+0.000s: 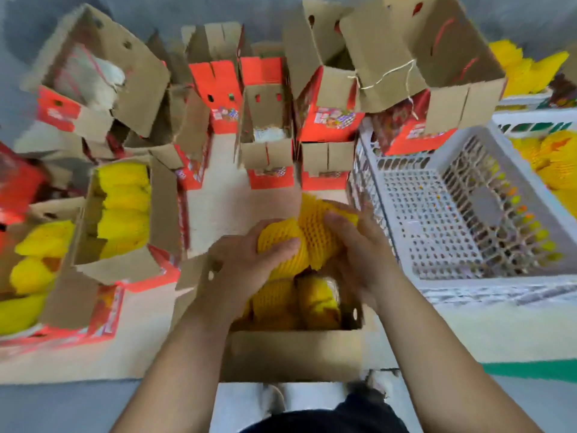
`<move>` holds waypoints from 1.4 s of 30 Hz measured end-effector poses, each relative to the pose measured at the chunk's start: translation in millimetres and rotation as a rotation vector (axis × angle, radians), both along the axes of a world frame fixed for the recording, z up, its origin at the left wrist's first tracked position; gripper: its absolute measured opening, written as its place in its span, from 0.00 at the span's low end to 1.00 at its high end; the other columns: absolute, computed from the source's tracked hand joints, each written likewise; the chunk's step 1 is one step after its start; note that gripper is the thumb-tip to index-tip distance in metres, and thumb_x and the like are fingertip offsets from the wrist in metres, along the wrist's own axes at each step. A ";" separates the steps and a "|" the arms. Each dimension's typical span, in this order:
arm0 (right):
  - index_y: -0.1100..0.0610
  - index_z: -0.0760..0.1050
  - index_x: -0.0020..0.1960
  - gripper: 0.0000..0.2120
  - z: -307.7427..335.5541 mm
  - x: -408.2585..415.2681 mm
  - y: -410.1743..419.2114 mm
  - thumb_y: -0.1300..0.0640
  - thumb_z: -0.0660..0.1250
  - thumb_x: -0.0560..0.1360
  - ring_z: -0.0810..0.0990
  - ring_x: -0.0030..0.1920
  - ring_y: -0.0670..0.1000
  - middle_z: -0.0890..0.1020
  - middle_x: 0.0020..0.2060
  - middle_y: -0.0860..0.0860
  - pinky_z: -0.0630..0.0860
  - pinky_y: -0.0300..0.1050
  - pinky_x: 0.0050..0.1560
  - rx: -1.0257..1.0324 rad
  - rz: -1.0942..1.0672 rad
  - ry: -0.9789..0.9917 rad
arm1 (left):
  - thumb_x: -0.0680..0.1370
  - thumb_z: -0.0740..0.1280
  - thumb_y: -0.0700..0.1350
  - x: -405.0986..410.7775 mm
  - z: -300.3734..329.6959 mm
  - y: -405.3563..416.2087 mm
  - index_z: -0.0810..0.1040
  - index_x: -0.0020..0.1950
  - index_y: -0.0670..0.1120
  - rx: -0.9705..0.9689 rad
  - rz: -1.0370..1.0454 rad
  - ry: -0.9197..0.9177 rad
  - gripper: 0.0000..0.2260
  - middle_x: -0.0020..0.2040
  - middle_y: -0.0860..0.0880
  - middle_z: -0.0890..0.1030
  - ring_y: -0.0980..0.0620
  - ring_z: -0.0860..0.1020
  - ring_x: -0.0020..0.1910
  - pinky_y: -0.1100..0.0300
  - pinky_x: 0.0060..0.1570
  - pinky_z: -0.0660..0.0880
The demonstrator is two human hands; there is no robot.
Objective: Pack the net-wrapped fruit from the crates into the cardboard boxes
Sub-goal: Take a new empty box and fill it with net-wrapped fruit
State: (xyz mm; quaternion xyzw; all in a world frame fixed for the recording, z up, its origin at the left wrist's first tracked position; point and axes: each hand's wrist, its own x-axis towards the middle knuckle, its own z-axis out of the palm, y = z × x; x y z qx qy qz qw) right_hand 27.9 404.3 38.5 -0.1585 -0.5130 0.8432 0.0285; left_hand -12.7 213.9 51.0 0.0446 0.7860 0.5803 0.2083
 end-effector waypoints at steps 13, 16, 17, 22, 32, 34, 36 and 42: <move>0.58 0.77 0.65 0.28 -84.4 -8.9 -46.1 0.38 0.70 0.77 0.79 0.64 0.60 0.81 0.61 0.59 0.75 0.49 0.62 1.009 0.238 -0.648 | 0.58 0.86 0.60 -9.6 -67.3 -80.2 0.79 0.62 0.60 0.448 0.351 -0.621 0.34 0.62 0.53 0.82 0.48 0.80 0.60 0.49 0.44 0.83; 0.57 0.58 0.81 0.51 -90.3 -14.5 -48.6 0.24 0.61 0.72 0.65 0.76 0.63 0.64 0.77 0.61 0.65 0.54 0.72 0.860 0.384 -0.913 | 0.58 0.87 0.58 -10.8 -76.0 -79.3 0.80 0.60 0.60 0.531 0.371 -0.754 0.33 0.64 0.51 0.79 0.45 0.78 0.63 0.46 0.47 0.83; 0.55 0.55 0.82 0.54 -87.6 -15.2 -46.9 0.22 0.59 0.68 0.63 0.76 0.63 0.61 0.78 0.59 0.63 0.57 0.74 0.813 0.376 -0.928 | 0.59 0.86 0.57 -12.1 -77.4 -78.8 0.80 0.59 0.59 0.549 0.394 -0.787 0.31 0.65 0.50 0.78 0.43 0.78 0.63 0.44 0.46 0.83; 0.49 0.68 0.72 0.39 -64.4 3.2 -44.3 0.32 0.64 0.66 0.74 0.66 0.57 0.74 0.68 0.54 0.72 0.56 0.66 0.910 0.157 -0.706 | 0.63 0.82 0.52 -16.7 -83.9 -72.6 0.80 0.57 0.53 0.590 0.469 -0.835 0.24 0.60 0.46 0.80 0.41 0.81 0.57 0.43 0.44 0.83; 0.46 0.75 0.63 0.18 -41.9 12.1 -96.1 0.55 0.75 0.77 0.84 0.54 0.52 0.85 0.51 0.49 0.81 0.44 0.51 0.550 -0.048 -0.197 | 0.70 0.64 0.73 -24.3 -66.8 -58.4 0.79 0.64 0.60 0.467 0.258 -0.719 0.28 0.67 0.58 0.76 0.53 0.73 0.67 0.50 0.65 0.65; 0.47 0.69 0.70 0.27 -40.4 16.6 -86.2 0.58 0.76 0.76 0.82 0.58 0.52 0.81 0.59 0.52 0.81 0.50 0.58 0.527 -0.059 -0.252 | 0.74 0.68 0.64 -26.5 -72.5 -72.5 0.83 0.55 0.53 0.335 0.350 -0.690 0.18 0.55 0.55 0.82 0.54 0.77 0.57 0.48 0.56 0.65; 0.47 0.64 0.71 0.33 -36.9 20.2 -82.5 0.62 0.77 0.73 0.79 0.61 0.52 0.77 0.61 0.53 0.79 0.50 0.62 0.609 0.021 -0.250 | 0.79 0.66 0.57 -27.9 -77.6 -71.2 0.81 0.47 0.49 0.363 0.459 -0.804 0.12 0.48 0.52 0.81 0.53 0.77 0.53 0.51 0.52 0.63; 0.47 0.68 0.64 0.30 -26.5 16.2 -107.8 0.60 0.79 0.70 0.77 0.54 0.48 0.76 0.57 0.51 0.77 0.43 0.50 0.863 0.535 -0.171 | 0.83 0.63 0.57 -35.6 -77.8 -62.5 0.81 0.46 0.48 0.457 0.518 -0.763 0.15 0.34 0.51 0.83 0.53 0.84 0.34 0.56 0.43 0.77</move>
